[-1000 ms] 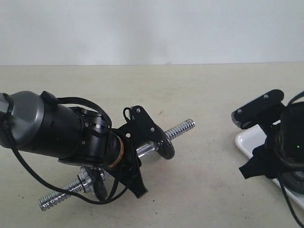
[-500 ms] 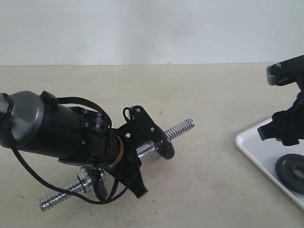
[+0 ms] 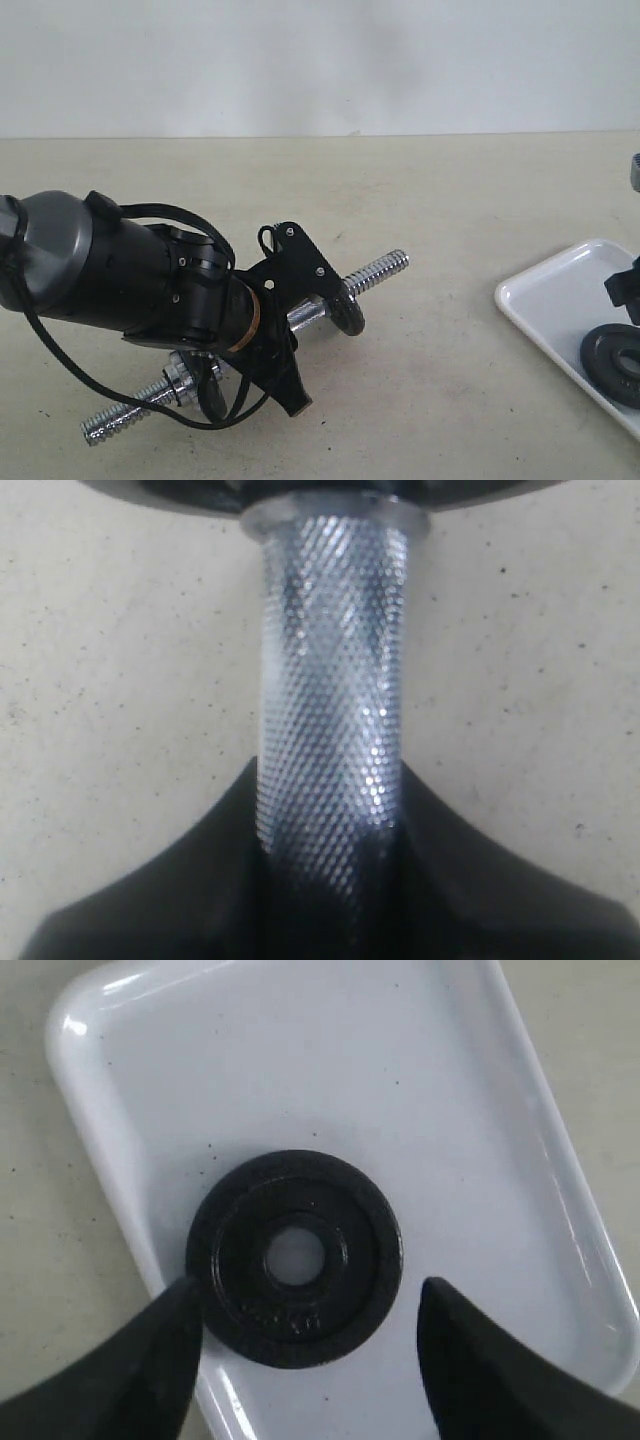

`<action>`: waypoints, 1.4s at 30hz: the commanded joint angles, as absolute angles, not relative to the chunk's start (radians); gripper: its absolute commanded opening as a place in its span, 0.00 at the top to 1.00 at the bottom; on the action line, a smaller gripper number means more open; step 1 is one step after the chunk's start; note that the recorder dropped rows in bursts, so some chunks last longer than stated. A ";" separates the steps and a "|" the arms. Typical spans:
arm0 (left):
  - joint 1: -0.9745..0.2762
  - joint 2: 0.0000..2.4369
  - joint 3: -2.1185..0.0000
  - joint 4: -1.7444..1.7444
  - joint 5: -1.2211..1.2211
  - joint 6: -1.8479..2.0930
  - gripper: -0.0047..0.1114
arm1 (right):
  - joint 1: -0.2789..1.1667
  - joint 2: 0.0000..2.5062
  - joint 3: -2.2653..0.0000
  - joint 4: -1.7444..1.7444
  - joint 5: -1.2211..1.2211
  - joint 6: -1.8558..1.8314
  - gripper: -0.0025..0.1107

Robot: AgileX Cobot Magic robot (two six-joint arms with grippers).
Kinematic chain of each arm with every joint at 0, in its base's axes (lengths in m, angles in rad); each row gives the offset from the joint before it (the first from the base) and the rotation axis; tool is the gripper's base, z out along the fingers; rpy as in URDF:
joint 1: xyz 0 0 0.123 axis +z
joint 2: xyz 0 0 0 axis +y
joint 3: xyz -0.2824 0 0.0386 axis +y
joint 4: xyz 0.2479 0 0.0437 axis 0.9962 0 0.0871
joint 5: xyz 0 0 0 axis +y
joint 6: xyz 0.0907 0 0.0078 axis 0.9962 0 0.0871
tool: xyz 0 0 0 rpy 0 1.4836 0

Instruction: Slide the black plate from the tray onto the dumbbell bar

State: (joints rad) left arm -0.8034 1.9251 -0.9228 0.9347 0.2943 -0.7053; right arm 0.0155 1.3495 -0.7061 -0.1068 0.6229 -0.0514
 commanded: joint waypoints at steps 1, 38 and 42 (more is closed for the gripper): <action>-0.808 1.903 -0.932 0.931 0.277 -0.718 0.92 | 0.009 1.348 -0.710 -0.110 0.626 -0.067 0.48; -0.808 1.903 -0.932 0.924 0.265 -0.716 0.92 | 0.009 1.620 -0.710 -0.135 0.477 -0.029 0.05; -0.808 1.903 -0.932 0.924 0.265 -0.716 0.92 | 0.009 1.620 -0.710 -0.232 0.472 0.026 0.05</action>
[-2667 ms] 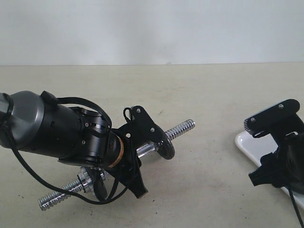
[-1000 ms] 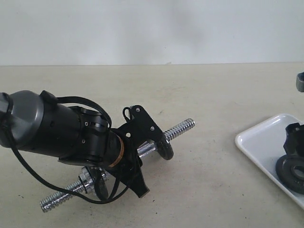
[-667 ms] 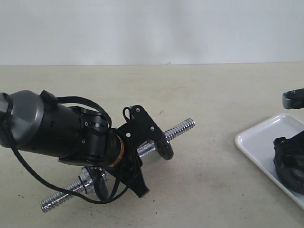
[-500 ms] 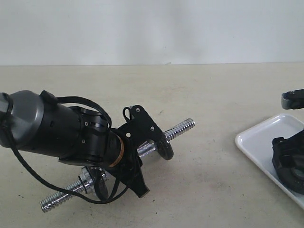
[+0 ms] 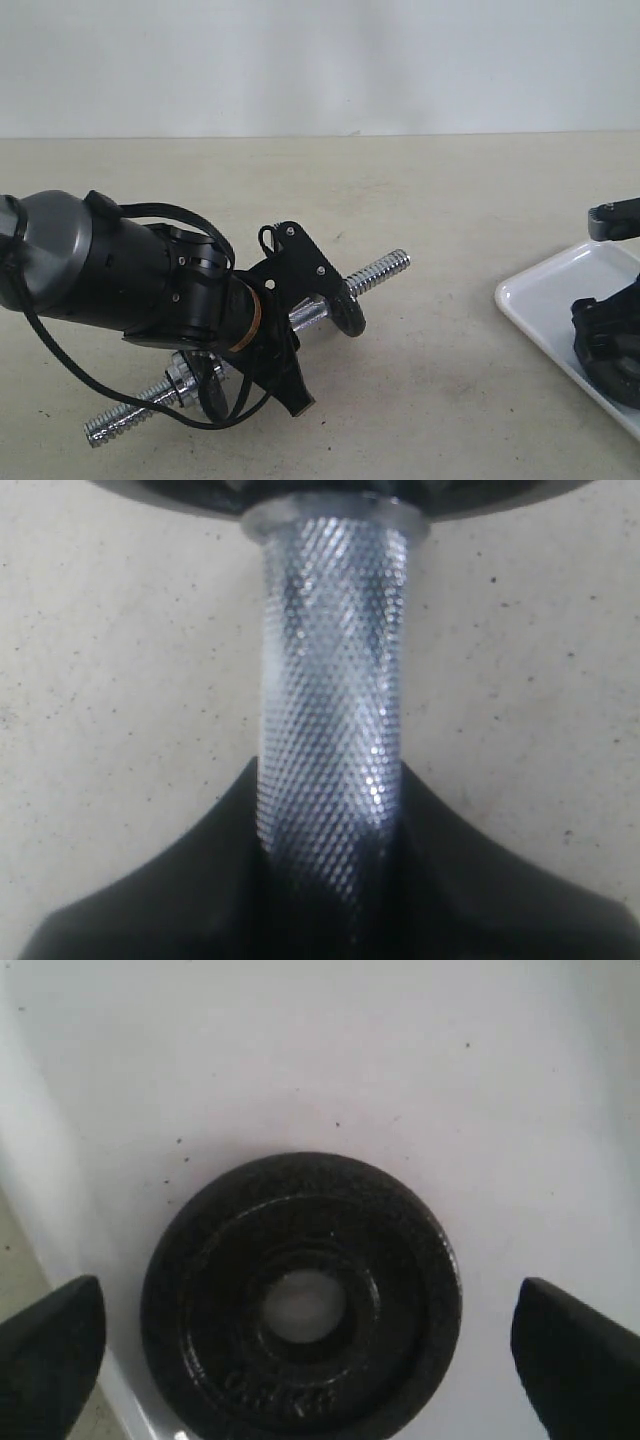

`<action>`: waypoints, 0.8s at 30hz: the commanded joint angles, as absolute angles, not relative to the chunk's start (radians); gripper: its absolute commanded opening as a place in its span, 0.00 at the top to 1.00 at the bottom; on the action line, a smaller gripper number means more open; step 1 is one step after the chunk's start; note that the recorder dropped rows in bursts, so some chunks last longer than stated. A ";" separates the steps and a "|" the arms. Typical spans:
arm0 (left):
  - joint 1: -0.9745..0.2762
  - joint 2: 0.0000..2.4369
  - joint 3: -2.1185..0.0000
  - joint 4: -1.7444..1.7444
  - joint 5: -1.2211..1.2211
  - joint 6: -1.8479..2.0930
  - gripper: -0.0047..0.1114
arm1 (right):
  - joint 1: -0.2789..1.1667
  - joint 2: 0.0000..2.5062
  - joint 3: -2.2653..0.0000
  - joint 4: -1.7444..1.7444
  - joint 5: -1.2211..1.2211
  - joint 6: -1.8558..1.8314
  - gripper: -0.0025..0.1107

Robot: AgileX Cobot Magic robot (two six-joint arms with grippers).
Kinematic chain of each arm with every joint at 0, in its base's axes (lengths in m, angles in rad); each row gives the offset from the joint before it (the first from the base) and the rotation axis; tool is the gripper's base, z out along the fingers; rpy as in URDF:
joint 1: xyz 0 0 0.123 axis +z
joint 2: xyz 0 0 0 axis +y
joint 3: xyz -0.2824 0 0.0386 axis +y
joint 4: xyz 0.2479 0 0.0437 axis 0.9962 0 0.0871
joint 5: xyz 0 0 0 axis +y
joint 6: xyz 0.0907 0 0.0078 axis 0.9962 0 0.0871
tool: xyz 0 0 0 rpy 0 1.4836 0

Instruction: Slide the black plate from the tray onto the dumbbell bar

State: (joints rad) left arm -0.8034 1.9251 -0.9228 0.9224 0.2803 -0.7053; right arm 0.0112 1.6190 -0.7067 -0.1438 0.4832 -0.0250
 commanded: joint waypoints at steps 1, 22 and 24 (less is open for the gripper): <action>-0.808 1.903 -0.932 0.924 0.265 -0.716 0.92 | 0.009 1.620 -0.710 -0.249 0.474 0.038 0.05; -0.808 1.903 -0.932 0.924 0.259 -0.716 0.92 | 0.009 1.620 -0.710 -0.199 0.530 0.082 0.05; -0.808 1.903 -0.932 0.924 0.257 -0.716 0.92 | 0.009 1.620 -0.710 -0.185 0.537 0.082 0.05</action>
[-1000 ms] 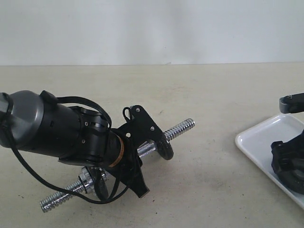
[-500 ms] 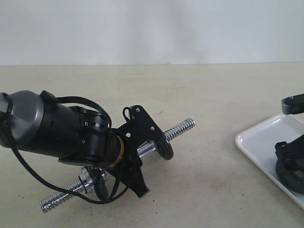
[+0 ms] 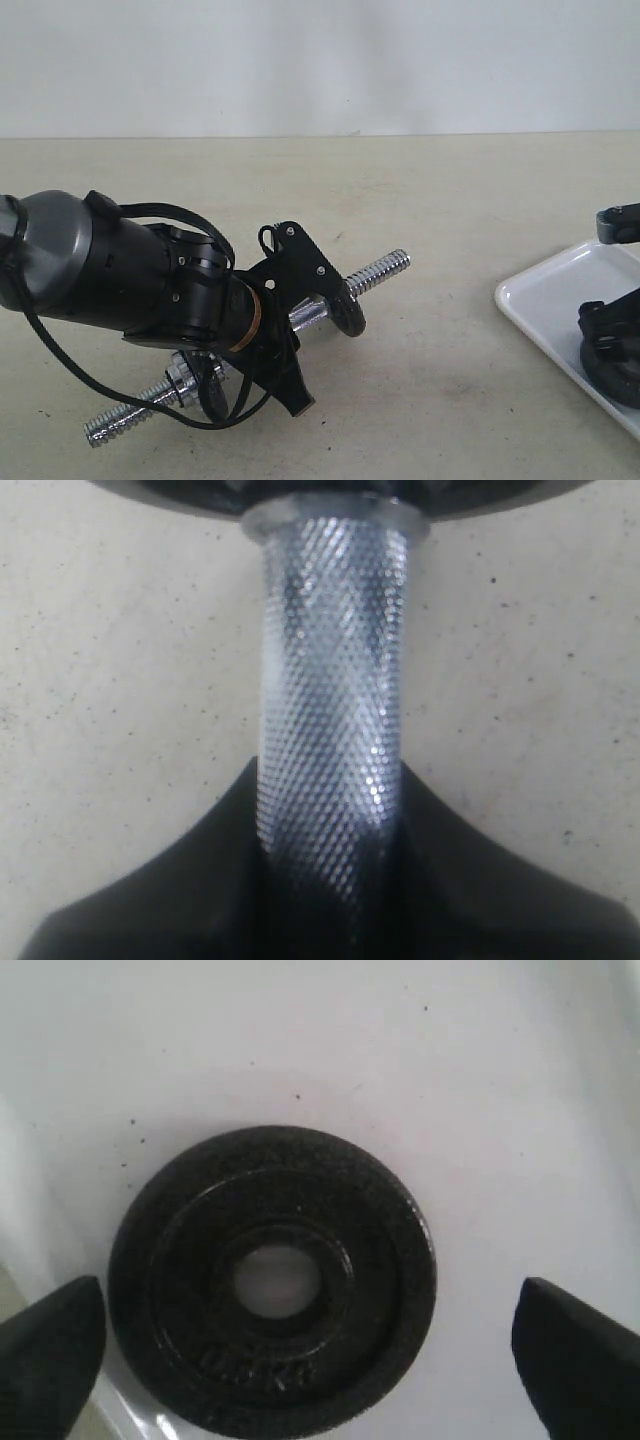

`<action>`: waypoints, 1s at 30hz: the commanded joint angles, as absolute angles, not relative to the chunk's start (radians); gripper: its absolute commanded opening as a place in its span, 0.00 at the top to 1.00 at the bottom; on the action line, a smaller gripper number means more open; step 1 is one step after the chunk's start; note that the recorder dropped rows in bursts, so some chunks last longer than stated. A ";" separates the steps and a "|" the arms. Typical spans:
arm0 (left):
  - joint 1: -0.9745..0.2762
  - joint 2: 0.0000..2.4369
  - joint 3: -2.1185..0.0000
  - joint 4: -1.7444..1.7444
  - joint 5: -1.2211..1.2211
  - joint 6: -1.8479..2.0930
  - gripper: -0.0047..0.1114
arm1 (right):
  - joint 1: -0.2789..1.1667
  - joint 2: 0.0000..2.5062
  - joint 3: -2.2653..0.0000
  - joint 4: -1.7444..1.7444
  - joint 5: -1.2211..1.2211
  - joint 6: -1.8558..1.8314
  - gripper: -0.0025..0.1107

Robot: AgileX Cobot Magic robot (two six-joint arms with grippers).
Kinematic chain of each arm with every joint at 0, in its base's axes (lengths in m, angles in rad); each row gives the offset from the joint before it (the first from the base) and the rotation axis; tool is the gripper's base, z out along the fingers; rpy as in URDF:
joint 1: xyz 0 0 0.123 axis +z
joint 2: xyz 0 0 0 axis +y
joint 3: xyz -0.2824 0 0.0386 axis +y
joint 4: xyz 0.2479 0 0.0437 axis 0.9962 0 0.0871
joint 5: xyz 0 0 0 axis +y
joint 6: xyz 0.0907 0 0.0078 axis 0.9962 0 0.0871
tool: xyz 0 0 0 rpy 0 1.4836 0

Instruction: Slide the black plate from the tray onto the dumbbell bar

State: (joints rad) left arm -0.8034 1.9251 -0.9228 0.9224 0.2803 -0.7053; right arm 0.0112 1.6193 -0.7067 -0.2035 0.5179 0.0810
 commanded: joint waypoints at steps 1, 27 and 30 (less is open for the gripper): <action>-0.808 1.903 -0.932 0.924 0.257 -0.716 0.92 | 0.009 1.620 -0.710 -0.182 0.539 0.082 0.05; -0.808 1.903 -0.932 0.924 0.255 -0.714 0.92 | 0.009 1.737 -0.710 -0.123 0.484 0.107 0.05; -0.808 1.903 -0.932 0.924 0.255 -0.714 0.92 | 0.009 1.737 -0.710 -0.121 0.513 0.123 0.05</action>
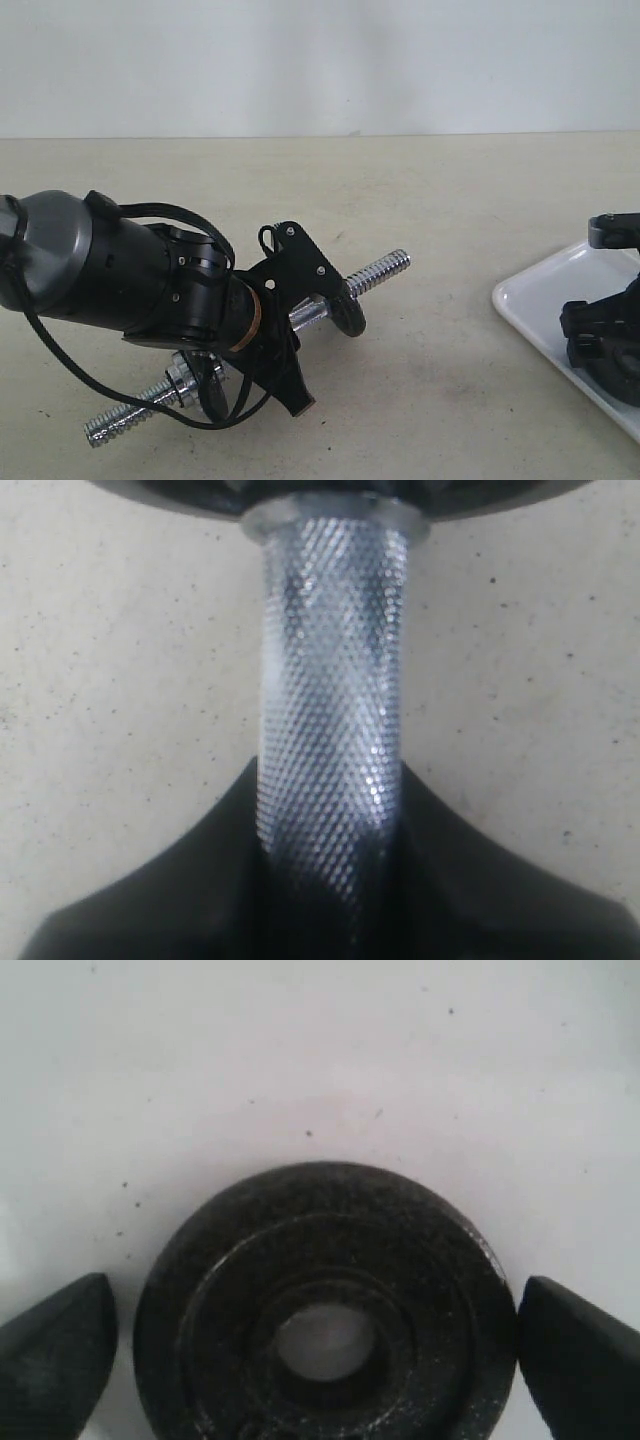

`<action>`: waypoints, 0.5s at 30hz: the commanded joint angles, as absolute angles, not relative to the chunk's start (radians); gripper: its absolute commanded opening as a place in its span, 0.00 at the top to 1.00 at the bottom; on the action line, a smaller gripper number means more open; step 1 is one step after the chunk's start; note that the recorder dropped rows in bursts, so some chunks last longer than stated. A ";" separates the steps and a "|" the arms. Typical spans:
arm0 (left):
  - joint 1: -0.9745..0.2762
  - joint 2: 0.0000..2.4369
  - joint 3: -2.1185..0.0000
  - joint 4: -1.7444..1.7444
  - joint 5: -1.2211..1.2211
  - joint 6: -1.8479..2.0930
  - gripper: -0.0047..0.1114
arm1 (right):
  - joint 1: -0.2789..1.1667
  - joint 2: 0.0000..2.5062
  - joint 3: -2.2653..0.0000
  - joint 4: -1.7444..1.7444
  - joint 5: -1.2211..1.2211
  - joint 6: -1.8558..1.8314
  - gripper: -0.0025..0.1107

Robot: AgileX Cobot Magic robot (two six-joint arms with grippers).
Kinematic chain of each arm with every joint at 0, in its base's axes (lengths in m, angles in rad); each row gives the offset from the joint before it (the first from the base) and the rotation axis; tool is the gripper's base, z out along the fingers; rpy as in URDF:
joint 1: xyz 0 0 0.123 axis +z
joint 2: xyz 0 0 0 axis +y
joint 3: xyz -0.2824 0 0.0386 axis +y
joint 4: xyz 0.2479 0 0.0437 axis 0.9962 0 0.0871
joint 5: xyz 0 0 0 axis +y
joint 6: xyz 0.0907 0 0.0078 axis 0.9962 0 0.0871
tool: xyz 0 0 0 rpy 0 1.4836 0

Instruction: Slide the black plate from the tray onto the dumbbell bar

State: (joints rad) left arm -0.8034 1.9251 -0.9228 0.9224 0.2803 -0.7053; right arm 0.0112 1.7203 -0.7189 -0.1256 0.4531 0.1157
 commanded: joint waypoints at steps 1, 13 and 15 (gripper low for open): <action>-0.808 1.903 -0.932 0.924 0.255 -0.714 0.92 | 0.009 1.737 -0.710 -0.121 0.515 0.122 0.05; -0.808 1.903 -0.932 0.924 0.255 -0.714 0.92 | 0.009 1.737 -0.625 -0.079 0.393 0.133 0.09; -0.808 1.903 -0.932 0.924 0.255 -0.714 0.92 | 0.009 1.737 -0.607 -0.070 0.350 0.135 0.18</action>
State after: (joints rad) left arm -0.8034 1.9251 -0.9228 0.9224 0.2803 -0.7053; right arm 0.0091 1.7119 -0.6540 -0.0855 0.3618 0.1430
